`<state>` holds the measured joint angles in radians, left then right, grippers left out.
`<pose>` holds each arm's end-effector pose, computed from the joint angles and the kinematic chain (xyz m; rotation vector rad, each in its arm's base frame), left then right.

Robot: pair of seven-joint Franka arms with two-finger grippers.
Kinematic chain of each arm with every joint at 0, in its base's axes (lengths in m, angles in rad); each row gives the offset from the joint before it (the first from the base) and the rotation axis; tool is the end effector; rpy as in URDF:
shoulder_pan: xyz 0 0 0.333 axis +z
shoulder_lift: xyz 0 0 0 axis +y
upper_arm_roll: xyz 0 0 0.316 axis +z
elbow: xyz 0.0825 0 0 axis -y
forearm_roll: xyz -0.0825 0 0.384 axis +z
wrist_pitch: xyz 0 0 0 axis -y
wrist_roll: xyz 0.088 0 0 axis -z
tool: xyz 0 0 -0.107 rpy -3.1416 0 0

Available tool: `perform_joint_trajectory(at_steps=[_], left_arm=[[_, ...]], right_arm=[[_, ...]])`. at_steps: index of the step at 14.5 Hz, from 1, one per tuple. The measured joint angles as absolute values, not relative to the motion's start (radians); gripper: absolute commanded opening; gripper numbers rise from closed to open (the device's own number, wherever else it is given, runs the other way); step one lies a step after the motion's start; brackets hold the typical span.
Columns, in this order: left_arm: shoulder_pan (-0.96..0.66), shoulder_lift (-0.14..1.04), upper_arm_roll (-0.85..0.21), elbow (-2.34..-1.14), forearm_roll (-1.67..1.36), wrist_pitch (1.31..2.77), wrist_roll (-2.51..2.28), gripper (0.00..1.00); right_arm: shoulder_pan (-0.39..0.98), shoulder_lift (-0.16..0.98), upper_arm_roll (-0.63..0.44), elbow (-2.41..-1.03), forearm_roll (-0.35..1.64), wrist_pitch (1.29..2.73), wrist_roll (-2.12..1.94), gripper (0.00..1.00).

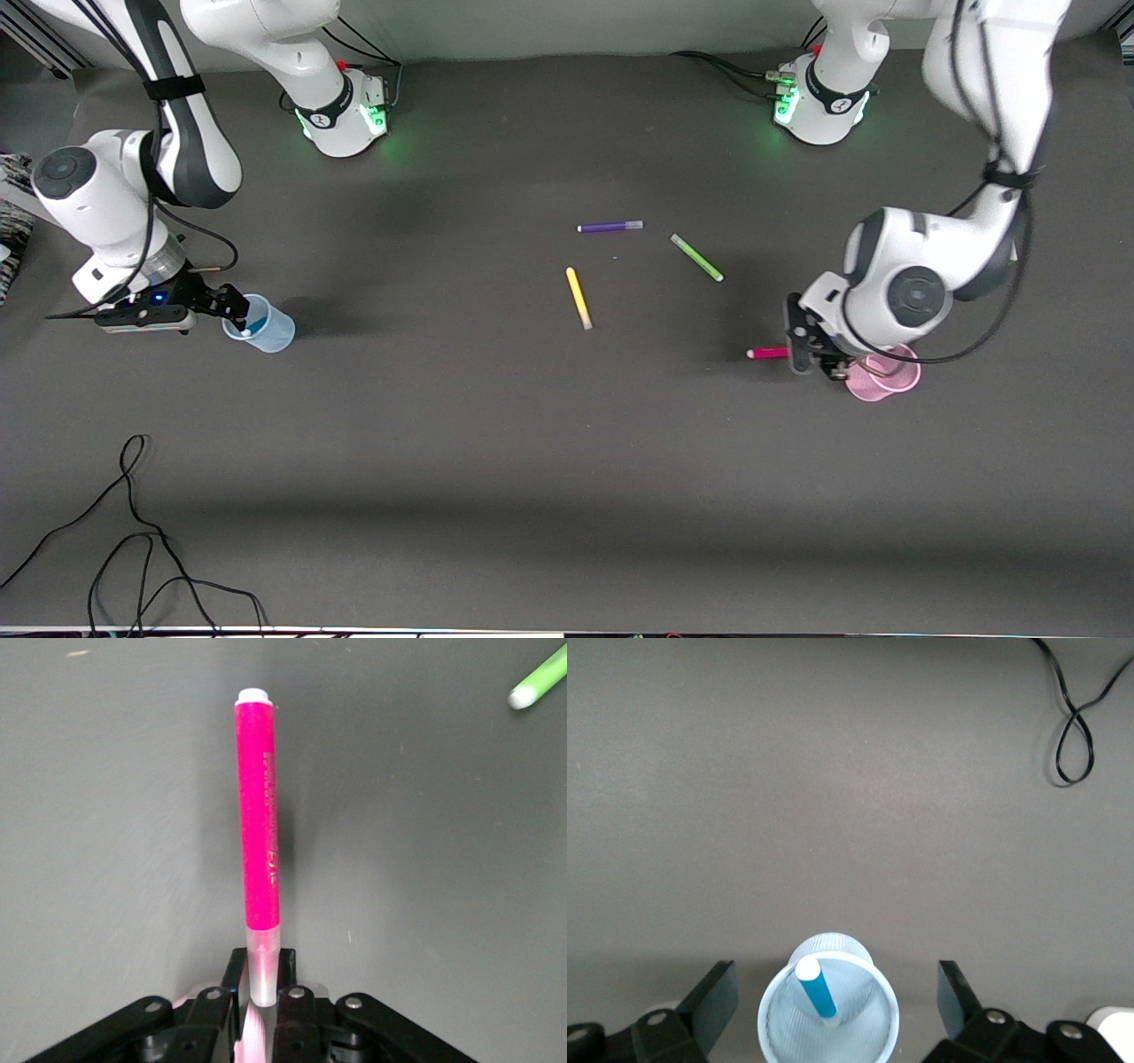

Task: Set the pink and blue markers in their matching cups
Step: 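Lift the pink marker with the left gripper while the right gripper withdraws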

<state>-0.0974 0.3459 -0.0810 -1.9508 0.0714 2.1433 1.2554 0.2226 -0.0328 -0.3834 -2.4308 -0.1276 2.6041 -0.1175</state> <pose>0.5888 -0.1014 0.2906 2.2809 -2.0709 -0.2242 0.4947 -0.0775 0.3367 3.0345 0.0889 0.2943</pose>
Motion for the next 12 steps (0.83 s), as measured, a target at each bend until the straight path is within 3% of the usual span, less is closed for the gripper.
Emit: perform_joint_trajectory(at_steps=[4, 12], left_arm=[[-0.014, 0.282, -0.076, -1.829, 0.071, 1.956, 1.165, 0.00], [0.107, 0.214, -0.058, -1.822, 0.198, 1.924, 1.092, 0.00]], right_arm=[[0.225, -0.053, -0.353, -2.279, -0.100, 2.352, -0.117, 1.00], [0.214, -0.108, -0.199, -1.930, -0.088, 1.873, -0.059, 1.00]])
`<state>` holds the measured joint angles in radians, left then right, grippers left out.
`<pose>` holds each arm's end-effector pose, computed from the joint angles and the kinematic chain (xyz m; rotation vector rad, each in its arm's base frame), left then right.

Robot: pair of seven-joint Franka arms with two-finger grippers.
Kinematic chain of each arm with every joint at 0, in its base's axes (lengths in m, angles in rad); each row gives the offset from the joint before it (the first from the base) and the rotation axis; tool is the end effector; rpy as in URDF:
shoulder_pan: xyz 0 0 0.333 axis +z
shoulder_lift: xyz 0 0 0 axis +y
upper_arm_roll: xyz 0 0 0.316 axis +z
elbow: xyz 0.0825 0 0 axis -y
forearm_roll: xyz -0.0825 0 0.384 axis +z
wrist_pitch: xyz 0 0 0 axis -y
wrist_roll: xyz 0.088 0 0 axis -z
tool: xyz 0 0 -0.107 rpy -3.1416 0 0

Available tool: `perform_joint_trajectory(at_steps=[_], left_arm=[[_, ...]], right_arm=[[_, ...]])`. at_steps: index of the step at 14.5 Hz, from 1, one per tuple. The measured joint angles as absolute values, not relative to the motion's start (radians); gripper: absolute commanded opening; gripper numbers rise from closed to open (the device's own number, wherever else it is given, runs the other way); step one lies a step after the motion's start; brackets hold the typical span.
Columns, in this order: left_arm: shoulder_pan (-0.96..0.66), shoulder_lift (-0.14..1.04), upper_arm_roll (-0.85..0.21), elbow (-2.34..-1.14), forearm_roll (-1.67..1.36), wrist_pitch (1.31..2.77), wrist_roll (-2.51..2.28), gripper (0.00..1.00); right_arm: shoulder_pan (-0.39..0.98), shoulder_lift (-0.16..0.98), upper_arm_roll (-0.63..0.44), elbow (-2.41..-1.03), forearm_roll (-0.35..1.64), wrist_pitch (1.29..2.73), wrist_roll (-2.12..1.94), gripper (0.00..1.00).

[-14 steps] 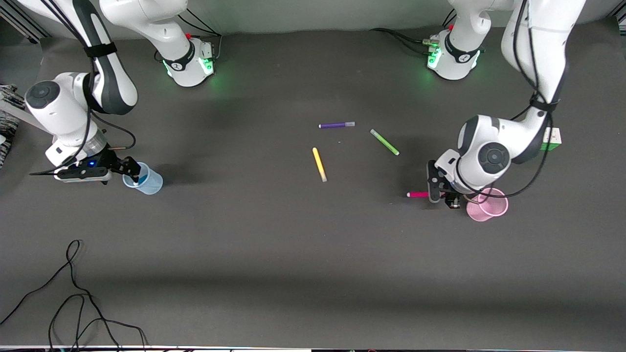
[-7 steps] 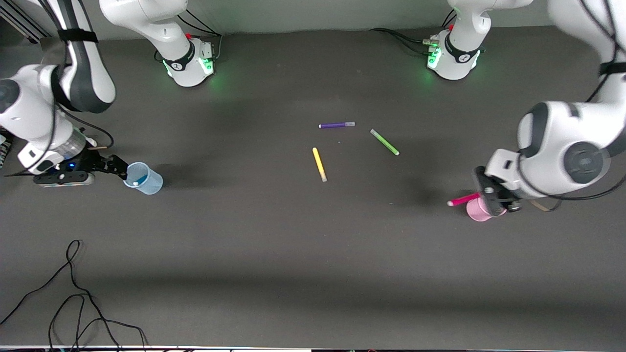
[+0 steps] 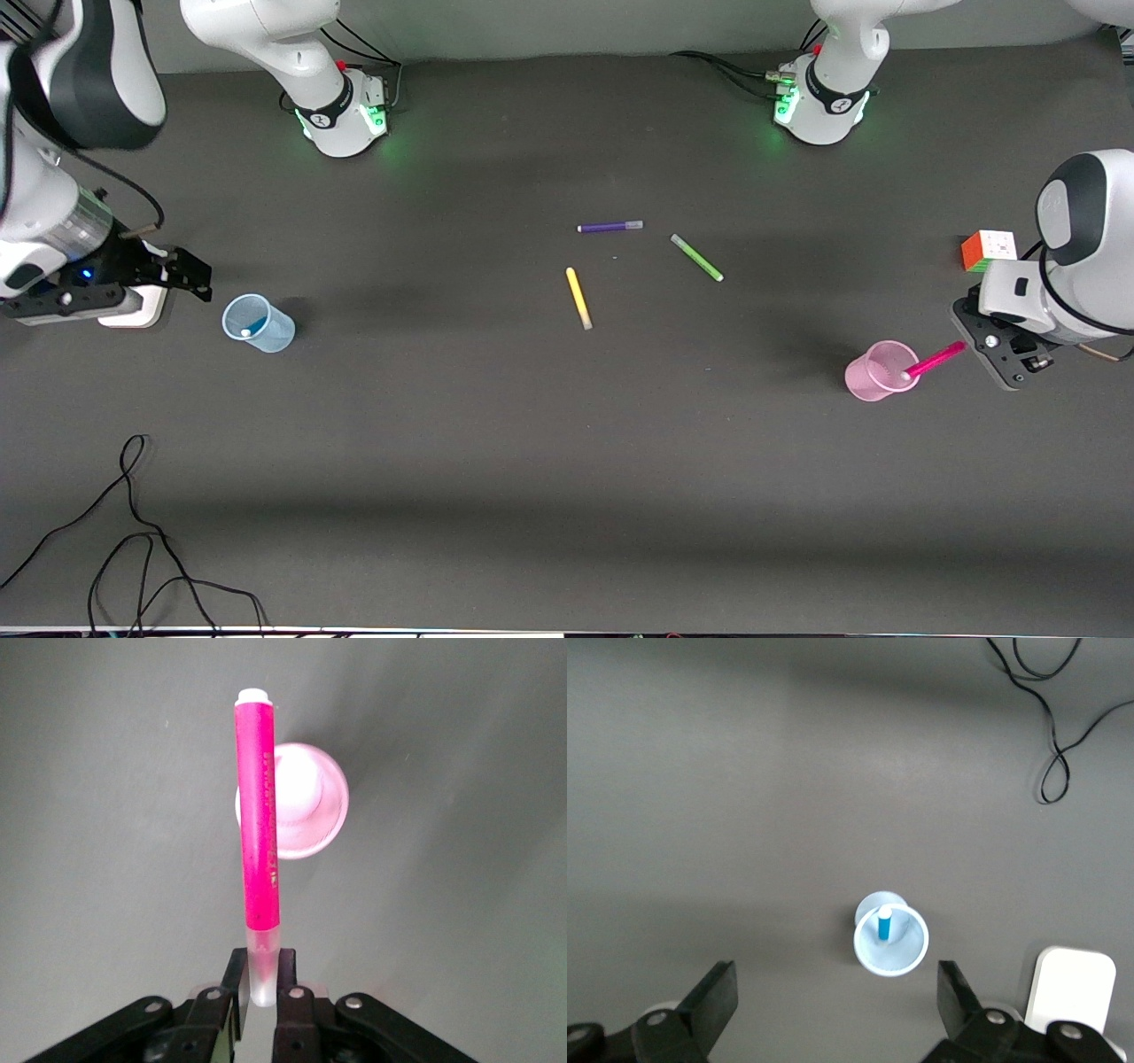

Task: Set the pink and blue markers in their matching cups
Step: 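Lift the pink marker with the left gripper while the right gripper withdraws, then lower the pink marker into the pink cup and open the left gripper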

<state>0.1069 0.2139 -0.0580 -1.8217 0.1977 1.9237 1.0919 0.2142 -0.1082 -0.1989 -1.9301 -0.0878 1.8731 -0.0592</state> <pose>0.6025 0.0450 0.4110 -2.5799 1.6197 0.2820 0.5343 -0.0022 0.5372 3.0728 0.1525 0.0738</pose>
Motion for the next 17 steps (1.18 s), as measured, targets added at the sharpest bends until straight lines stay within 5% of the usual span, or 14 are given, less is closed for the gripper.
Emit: perform_joint_trajectory(at_steps=[5, 17], left_arm=[[0.099, 0.261, -0.066, -1.824, 0.391, 1.923, 1.069, 0.00], [-0.038, 0.412, -0.073, -1.823, 0.582, 1.883, 0.785, 0.00]], right_arm=[[0.174, -0.155, -0.162, -1.732, 0.026, 1.607, -0.027, 1.00], [0.150, -0.132, -0.088, -1.671, 0.033, 1.596, 0.005, 1.00]])
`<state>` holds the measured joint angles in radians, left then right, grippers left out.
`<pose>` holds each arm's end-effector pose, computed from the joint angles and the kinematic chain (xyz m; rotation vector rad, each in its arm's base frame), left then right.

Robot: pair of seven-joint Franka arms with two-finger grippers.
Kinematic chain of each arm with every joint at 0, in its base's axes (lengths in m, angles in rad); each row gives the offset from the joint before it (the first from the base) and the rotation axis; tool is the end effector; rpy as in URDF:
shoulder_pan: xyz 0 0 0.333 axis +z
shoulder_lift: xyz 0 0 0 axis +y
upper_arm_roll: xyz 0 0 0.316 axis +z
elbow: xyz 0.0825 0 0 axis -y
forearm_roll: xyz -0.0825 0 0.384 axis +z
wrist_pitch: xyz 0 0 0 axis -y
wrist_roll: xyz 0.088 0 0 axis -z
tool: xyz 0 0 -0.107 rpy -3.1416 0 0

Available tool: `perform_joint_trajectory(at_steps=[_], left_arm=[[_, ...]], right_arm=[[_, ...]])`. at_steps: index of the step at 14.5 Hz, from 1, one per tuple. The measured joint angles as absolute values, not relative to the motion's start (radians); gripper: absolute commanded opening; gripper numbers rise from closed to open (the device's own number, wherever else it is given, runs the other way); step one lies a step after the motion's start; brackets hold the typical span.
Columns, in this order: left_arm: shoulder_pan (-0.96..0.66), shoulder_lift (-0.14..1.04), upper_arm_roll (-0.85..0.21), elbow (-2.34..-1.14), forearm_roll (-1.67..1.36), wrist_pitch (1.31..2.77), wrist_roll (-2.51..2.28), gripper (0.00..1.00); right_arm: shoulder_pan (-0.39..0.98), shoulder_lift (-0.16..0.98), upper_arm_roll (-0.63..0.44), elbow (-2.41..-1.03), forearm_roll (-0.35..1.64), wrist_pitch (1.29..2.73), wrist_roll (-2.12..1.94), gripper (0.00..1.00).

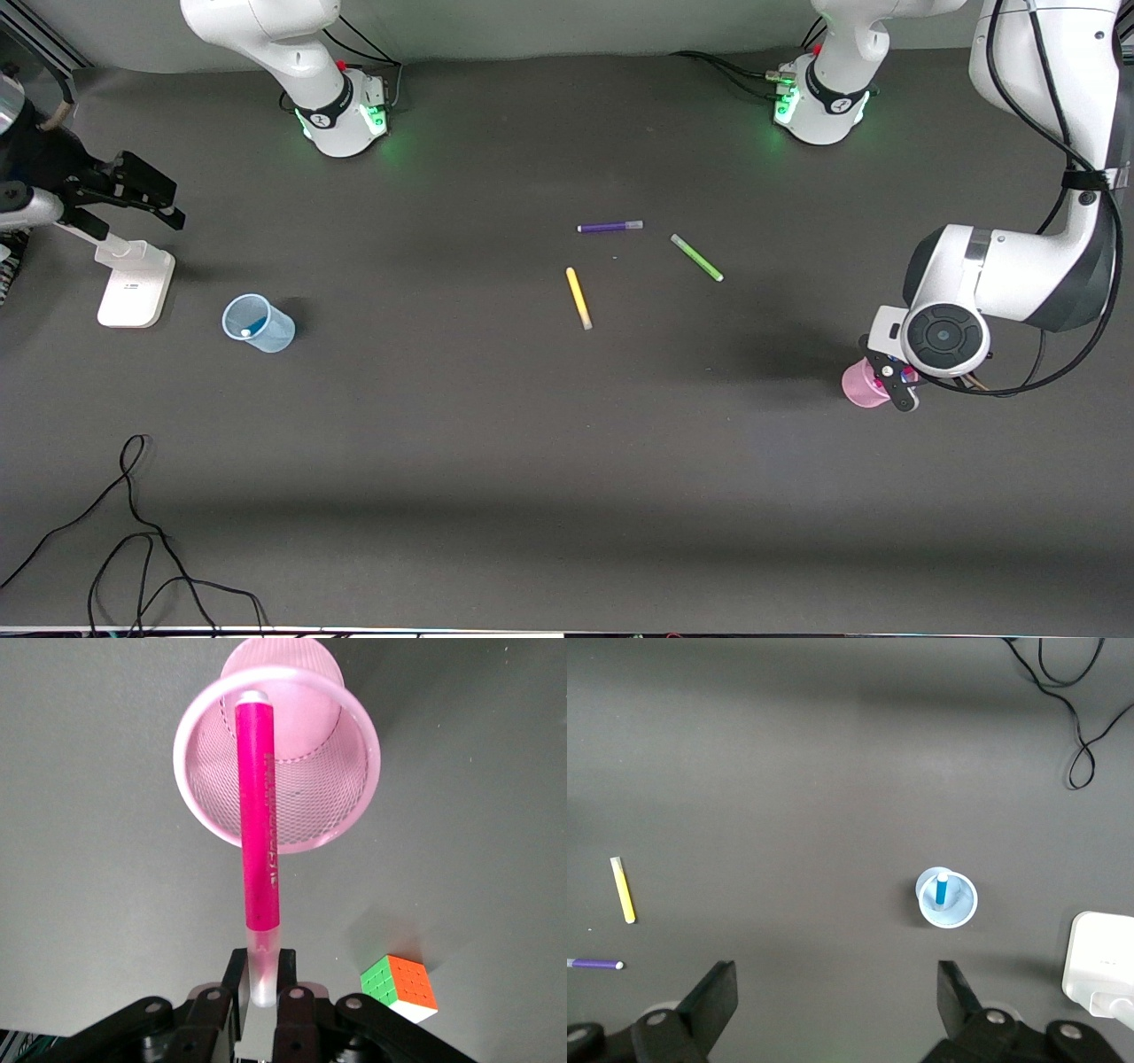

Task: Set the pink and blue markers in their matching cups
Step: 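Lower the pink marker into the pink cup and open the left gripper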

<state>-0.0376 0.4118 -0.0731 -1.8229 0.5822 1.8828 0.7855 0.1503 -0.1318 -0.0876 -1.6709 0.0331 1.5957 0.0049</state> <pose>0.6096 -0.0237 0.2963 -2.2597 1.5084 0.6697 0.5145 0.0325 0.6497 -3.0926 -0.0902 -0.0844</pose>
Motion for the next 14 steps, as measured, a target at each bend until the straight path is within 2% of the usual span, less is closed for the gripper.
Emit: perform_joint_trajectory(at_steps=[9, 10, 11, 14], left_arm=[[-0.112, 0.454, -0.074, -1.823, 0.689, 1.775, 0.608, 0.00], [-0.114, 0.460, -0.074, -1.823, 0.693, 1.775, 0.604, 0.17], [-0.114, 0.464, -0.073, -1.823, 0.696, 1.775, 0.603, 0.49], [-0.115, 0.464, -0.072, -1.811, 0.698, 1.772, 0.589, 0.95]], right_arm=[[0.150, -0.097, -0.088, -1.672, 0.034, 1.597, 0.018, 1.00], [0.149, -0.093, -0.089, -1.672, 0.034, 1.597, 0.019, 1.00], [0.149, -0.089, -0.091, -1.674, 0.034, 1.597, 0.019, 1.00], [0.148, -0.078, -0.093, -1.675, 0.034, 1.597, 0.019, 1.00]])
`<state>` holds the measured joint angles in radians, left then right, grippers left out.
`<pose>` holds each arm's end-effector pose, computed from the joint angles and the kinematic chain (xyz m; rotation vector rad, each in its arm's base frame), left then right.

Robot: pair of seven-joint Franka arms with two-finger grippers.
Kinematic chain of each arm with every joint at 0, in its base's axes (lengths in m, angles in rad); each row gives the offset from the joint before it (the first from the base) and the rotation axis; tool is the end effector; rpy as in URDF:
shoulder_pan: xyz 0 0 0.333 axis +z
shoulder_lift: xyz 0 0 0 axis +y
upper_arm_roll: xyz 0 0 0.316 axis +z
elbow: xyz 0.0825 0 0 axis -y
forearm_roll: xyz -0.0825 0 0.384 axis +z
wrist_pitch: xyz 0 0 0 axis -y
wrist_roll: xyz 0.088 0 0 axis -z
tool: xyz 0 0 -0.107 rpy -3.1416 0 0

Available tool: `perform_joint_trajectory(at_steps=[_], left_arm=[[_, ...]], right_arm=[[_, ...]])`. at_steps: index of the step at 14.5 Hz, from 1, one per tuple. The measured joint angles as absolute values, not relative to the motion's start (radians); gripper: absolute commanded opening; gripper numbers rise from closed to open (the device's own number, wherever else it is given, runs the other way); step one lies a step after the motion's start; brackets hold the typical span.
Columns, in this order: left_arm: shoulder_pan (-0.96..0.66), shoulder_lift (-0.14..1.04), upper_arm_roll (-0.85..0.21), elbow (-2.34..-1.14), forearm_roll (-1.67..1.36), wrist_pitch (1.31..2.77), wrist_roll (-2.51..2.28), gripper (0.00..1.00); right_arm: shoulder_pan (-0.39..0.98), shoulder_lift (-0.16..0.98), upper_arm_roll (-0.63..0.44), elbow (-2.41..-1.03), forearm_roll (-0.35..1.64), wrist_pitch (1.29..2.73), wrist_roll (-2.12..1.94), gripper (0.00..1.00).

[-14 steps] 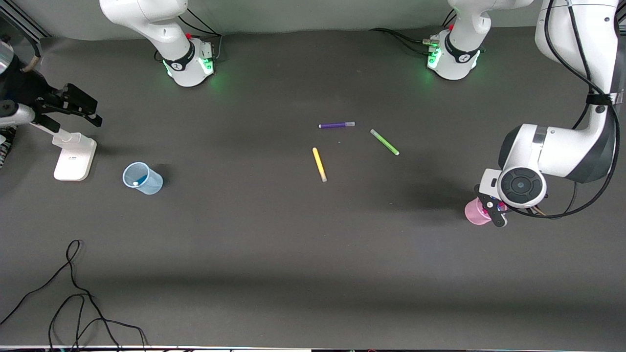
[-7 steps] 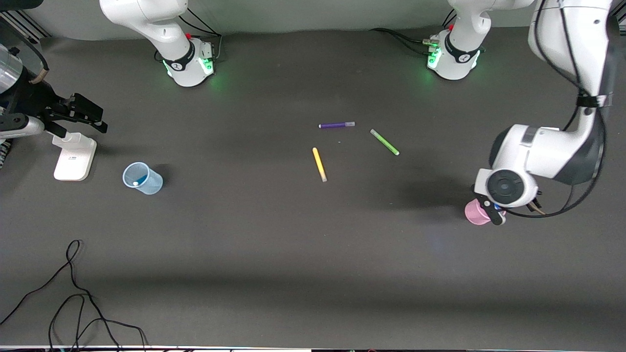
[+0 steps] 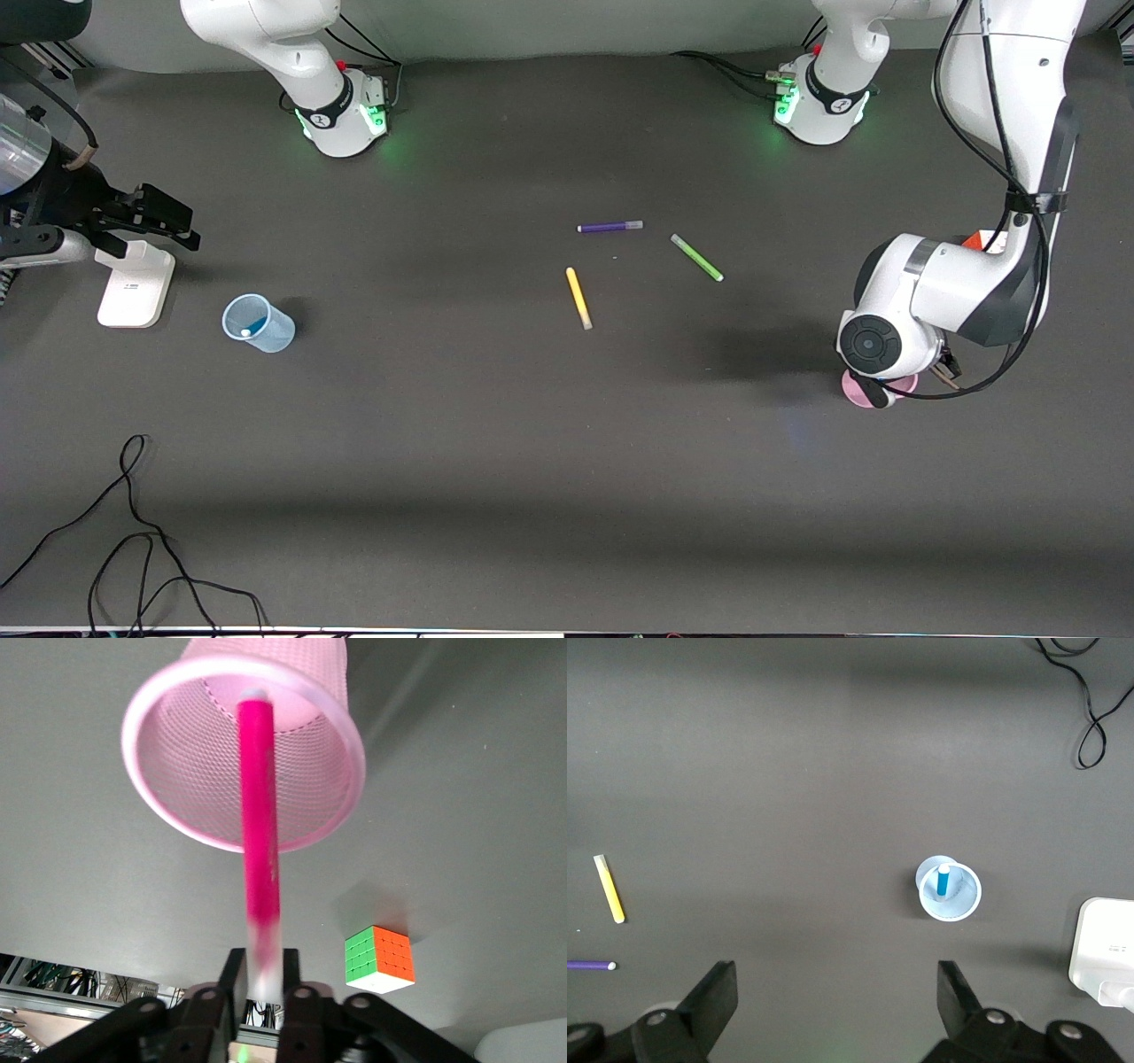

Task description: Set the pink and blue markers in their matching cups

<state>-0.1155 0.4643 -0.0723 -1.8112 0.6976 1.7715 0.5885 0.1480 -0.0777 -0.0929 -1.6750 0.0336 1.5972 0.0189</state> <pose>0.5999 -0.0543 0.2709 -2.1650 1.3277 0.7827 0.5310 0.0309 0.6196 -3.1004 -0.0552 0.0030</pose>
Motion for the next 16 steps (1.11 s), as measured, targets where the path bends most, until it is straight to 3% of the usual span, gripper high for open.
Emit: perform_joint_trajectory(at_steps=[1, 6, 16], left_arm=[[-0.117, 0.464, -0.073, -1.799, 0.698, 1.762, 0.581, 1.00], [-0.125, 0.454, -0.075, -1.720, 0.697, 1.689, 0.572, 1.00], [-0.118, 0.348, -0.090, -1.448, 0.429, 1.308, 0.387, 1.00]], right_arm=[[0.148, -0.075, -0.093, -1.675, 0.034, 1.597, 0.019, 1.00], [0.148, -0.072, -0.095, -1.676, 0.034, 1.597, 0.019, 1.00], [0.148, -0.070, -0.113, -1.676, 0.033, 1.611, 0.019, 1.00]])
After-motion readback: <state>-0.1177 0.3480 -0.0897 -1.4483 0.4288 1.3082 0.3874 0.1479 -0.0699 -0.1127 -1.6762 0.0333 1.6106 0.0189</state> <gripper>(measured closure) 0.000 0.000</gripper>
